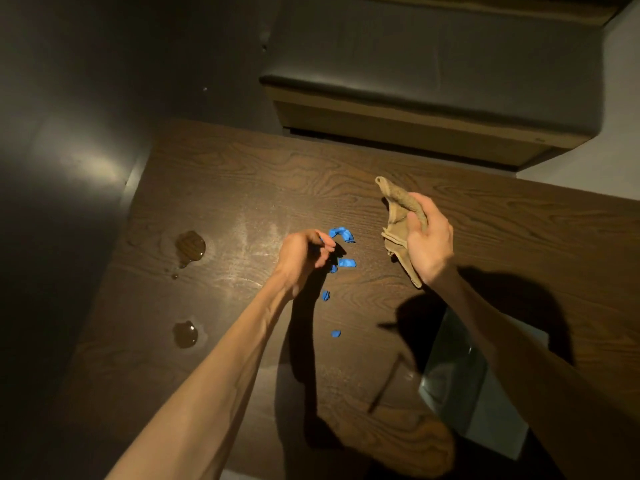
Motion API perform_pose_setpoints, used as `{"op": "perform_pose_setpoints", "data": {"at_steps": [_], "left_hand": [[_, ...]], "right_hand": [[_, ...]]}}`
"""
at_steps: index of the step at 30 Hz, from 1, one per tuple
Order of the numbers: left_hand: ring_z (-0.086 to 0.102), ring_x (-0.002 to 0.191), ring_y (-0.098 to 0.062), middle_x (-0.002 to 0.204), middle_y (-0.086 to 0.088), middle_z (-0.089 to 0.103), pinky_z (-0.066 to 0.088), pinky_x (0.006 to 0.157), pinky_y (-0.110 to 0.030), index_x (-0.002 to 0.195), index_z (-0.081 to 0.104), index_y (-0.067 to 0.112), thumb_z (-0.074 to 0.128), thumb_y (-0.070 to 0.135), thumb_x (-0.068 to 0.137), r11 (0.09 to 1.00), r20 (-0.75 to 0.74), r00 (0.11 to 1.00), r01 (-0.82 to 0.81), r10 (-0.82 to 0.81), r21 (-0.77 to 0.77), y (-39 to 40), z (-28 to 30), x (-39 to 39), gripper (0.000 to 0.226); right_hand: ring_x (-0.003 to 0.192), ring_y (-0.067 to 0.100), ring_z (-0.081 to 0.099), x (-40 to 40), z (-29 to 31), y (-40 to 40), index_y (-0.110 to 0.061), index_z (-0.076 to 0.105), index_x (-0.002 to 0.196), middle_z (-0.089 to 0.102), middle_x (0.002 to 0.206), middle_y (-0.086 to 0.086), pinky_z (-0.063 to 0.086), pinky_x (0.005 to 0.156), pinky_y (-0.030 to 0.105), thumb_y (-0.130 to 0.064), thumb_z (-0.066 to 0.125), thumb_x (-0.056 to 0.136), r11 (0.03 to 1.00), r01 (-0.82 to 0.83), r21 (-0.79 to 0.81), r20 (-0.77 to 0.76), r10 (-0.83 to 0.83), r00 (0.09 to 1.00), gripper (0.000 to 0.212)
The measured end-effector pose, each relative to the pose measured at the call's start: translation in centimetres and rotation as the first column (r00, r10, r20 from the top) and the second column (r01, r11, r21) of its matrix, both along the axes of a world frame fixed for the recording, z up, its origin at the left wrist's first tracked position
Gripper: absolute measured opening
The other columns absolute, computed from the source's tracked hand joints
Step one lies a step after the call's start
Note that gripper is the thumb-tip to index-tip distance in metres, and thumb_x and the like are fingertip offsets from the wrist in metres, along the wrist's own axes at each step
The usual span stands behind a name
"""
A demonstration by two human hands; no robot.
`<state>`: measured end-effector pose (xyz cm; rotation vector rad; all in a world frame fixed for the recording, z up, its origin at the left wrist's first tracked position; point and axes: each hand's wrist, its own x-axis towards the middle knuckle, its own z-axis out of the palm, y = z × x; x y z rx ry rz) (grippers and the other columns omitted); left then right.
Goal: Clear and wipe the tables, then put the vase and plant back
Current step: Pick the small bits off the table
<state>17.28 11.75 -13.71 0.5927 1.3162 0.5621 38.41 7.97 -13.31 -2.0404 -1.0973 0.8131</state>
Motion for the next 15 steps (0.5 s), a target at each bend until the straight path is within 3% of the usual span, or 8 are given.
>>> {"op": "perform_pose_setpoints", "data": {"at_steps": [4, 6, 8, 10, 12, 15], "left_hand": [[0.048, 0.059, -0.014, 0.063, -0.003, 0.053, 0.039, 0.054, -0.026, 0.065, 0.051, 0.013, 0.063, 0.012, 0.075, 0.98, -0.275, 0.955, 0.15, -0.109, 0.132, 0.9, -0.9, 0.8, 0.016], [0.057, 0.063, -0.014, 0.069, -0.001, 0.061, 0.048, 0.059, -0.03, 0.07, 0.053, 0.016, 0.079, 0.035, 0.068, 0.941, -0.455, 0.88, 0.259, -0.137, 0.218, 1.2, -1.6, 1.3, 0.032], [0.062, 0.068, -0.013, 0.076, 0.0, 0.066, 0.052, 0.062, -0.028, 0.077, 0.058, 0.016, 0.086, 0.05, 0.063, 0.876, -0.589, 0.795, 0.379, -0.144, 0.297, 1.6, -2.1, 2.0, 0.046], [0.061, 0.077, -0.014, 0.088, -0.001, 0.064, 0.052, 0.067, -0.026, 0.089, 0.061, 0.014, 0.088, 0.051, 0.062, 0.792, -0.655, 0.734, 0.503, -0.179, 0.347, 1.9, -2.7, 2.6, 0.053], [0.057, 0.088, -0.017, 0.1, -0.004, 0.057, 0.051, 0.077, -0.029, 0.101, 0.062, 0.011, 0.087, 0.043, 0.068, 0.689, -0.717, 0.662, 0.624, -0.216, 0.368, 1.9, -3.6, 2.8, 0.053], [0.057, 0.09, -0.023, 0.103, -0.008, 0.053, 0.052, 0.081, -0.036, 0.099, 0.064, 0.007, 0.072, 0.025, 0.088, 0.567, -0.794, 0.567, 0.736, -0.219, 0.37, 1.7, -4.4, 2.6, 0.022]], "right_hand": [[0.123, 0.019, 0.057, 0.0, -0.7, 0.2, -0.021, 0.055, 0.141, 0.063, 0.134, 0.002, 0.039, 0.102, 0.025, -0.011, 0.048, 0.102, 1.0, 0.006, -0.001, 0.029, -0.006, 1.0, 0.041], [0.126, 0.021, 0.055, -0.1, -1.2, 0.2, -0.021, 0.054, 0.141, 0.061, 0.136, 0.002, 0.04, 0.109, 0.035, -0.012, 0.049, 0.102, 0.999, 0.012, 0.033, 0.081, -0.015, 0.997, 0.041], [0.128, 0.023, 0.053, -0.2, -1.6, 0.1, -0.019, 0.053, 0.143, 0.059, 0.137, 0.004, 0.036, 0.11, 0.032, -0.012, 0.05, 0.101, 0.999, 0.005, 0.052, 0.153, -0.013, 0.988, 0.043], [0.125, 0.026, 0.05, 0.0, -2.2, 0.1, -0.019, 0.048, 0.146, 0.058, 0.134, 0.007, 0.034, 0.103, 0.03, -0.012, 0.053, 0.098, 0.998, -0.058, -0.011, 0.256, 0.059, 0.965, 0.049], [0.122, 0.029, 0.048, 0.2, -2.7, 0.0, -0.02, 0.044, 0.149, 0.055, 0.133, 0.01, 0.037, 0.102, 0.036, -0.012, 0.059, 0.093, 0.984, -0.117, -0.137, 0.334, 0.157, 0.929, 0.059], [0.121, 0.029, 0.047, -0.2, -2.5, -0.7, -0.017, 0.045, 0.147, 0.052, 0.132, 0.013, 0.04, 0.098, 0.042, -0.017, 0.069, 0.085, 0.978, -0.112, -0.178, 0.449, 0.182, 0.875, 0.066]]}}
